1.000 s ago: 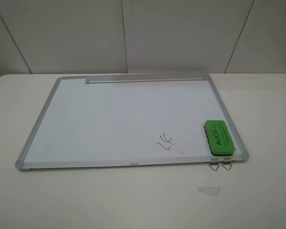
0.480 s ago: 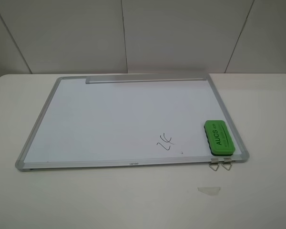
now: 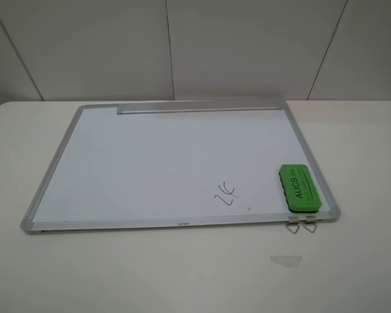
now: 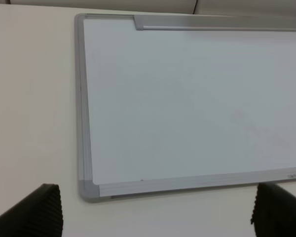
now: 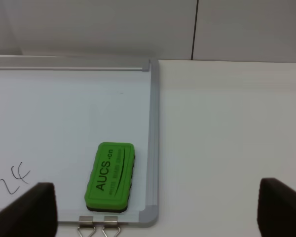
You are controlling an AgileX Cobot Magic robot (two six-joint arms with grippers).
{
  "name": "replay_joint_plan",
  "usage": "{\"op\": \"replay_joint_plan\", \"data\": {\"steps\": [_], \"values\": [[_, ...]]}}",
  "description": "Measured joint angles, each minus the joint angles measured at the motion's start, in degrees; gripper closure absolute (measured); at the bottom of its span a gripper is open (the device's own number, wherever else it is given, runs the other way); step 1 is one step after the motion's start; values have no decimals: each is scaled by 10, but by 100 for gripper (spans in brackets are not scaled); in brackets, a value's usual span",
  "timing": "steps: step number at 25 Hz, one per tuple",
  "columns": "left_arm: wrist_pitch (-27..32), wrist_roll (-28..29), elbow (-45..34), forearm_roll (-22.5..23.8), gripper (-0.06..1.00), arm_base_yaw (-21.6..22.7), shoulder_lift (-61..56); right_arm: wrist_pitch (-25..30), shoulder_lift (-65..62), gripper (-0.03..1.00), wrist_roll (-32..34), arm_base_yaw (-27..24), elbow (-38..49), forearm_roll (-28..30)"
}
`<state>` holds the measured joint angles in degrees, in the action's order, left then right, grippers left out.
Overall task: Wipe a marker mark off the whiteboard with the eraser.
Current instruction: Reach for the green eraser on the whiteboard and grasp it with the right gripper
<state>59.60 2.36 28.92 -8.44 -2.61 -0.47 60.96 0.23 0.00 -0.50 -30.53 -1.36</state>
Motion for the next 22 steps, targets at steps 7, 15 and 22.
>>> {"op": "replay_joint_plan", "data": {"steps": [7,15,22], "values": [[0,0,0,0,16,0,0,40,152,16,0,0,-58,-88],[0,0,0,0,16,0,0,53,406,16,-11,0,-118,-157],[0,0,0,0,16,0,0,23,590,16,-34,21,-161,-160]]}}
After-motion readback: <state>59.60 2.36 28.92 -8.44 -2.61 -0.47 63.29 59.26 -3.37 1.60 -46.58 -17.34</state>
